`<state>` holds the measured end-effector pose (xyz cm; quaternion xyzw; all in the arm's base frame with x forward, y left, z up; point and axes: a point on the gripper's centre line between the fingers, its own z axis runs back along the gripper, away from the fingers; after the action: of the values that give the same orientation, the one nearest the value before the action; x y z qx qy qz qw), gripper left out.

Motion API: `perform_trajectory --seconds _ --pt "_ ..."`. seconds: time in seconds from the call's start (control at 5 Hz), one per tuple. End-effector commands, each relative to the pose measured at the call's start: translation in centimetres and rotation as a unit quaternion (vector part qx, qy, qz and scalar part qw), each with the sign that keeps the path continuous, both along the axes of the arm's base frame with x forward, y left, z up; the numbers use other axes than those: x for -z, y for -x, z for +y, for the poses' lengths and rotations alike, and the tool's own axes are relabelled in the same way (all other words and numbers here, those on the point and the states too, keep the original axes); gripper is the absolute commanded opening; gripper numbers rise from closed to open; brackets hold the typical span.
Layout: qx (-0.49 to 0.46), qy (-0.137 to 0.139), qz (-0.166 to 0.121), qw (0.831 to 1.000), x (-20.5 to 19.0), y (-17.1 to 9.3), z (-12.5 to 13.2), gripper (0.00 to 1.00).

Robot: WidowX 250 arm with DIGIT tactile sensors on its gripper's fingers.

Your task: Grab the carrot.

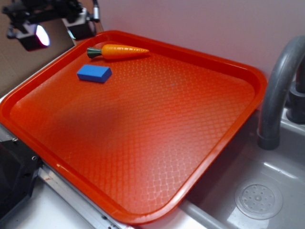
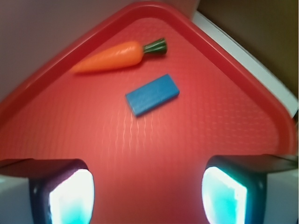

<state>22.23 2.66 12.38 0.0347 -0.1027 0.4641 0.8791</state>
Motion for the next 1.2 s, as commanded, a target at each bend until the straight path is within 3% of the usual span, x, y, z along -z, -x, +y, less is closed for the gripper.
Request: perform_trajectory --seconds 0.0,0.2,0.4,0.6,1.0 --pt "-0.259 0.02 -0.049 0.964 -0.2 -3.9 6.4 1.0" --pt "-0.366 0.005 -0.059 0.929 0.7 -4.9 9.0 1.0" --pt "-0.417 -0.003 -0.064 0.907 1.8 -5.7 10.9 1.0" --pt "-0.427 -0.013 -0.058 0.902 3.3 -6.6 11.2 1.0" --pt "-0.426 0.012 -0.048 0.903 5.6 -7.7 7.7 1.0"
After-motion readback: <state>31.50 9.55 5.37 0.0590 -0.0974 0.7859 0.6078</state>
